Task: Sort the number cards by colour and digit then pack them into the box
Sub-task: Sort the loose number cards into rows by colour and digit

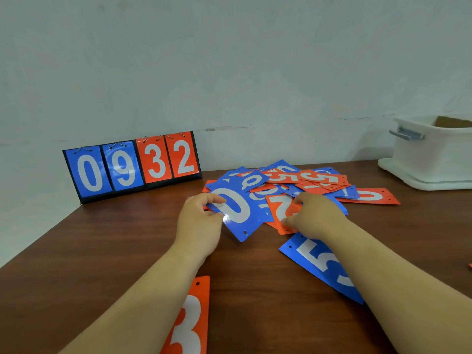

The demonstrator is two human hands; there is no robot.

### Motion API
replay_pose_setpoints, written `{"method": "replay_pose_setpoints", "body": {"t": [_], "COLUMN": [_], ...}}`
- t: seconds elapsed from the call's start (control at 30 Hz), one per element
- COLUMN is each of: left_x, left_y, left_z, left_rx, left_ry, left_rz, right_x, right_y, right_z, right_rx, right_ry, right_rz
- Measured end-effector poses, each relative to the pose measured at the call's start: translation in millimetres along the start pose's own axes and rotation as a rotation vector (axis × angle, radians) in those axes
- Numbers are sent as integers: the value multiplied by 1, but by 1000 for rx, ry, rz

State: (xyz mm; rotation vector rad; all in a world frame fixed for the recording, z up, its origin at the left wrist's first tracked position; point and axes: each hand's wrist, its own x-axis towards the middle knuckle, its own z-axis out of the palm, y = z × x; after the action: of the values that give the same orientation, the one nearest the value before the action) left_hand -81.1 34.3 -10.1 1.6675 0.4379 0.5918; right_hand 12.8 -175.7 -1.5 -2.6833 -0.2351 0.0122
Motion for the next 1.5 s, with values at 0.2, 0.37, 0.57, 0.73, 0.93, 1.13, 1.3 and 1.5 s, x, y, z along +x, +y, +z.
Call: {"method": "replay_pose_setpoints", "body": {"t": [0.2,0.37,0.57,0.73,0.93,1.13,1.3,1.5], "left_x": [-5,-7,-5,-6,-11,-21,-20,-19], "left_y": [3,2,0,1,8,14,14,14], "left_z": [2,0,-3,-5,-6,-7,-7,-6], "left_rx": [43,155,235,189,98,48,32,13], "left_ry": [-29,-77,-66,-62,-203,-276,-277,-289], "left_rz": [37,112,137,150,181,146,122,60], "right_x": [3,11,23,18,-15,-27,-30,-32], "right_y": [-8,-1,10,1,-19,-25,-26,-25], "right_z": [-3,-7,3,-4,-7,-2,-4,-2], "right_rx": [6,141,344,764,1022,876,915,902], "right_ry": [-52,-9,93,395,93,34,-14,-39], "right_rz": [-5,43,-109,-196,-280,-302,-315,-331]}}
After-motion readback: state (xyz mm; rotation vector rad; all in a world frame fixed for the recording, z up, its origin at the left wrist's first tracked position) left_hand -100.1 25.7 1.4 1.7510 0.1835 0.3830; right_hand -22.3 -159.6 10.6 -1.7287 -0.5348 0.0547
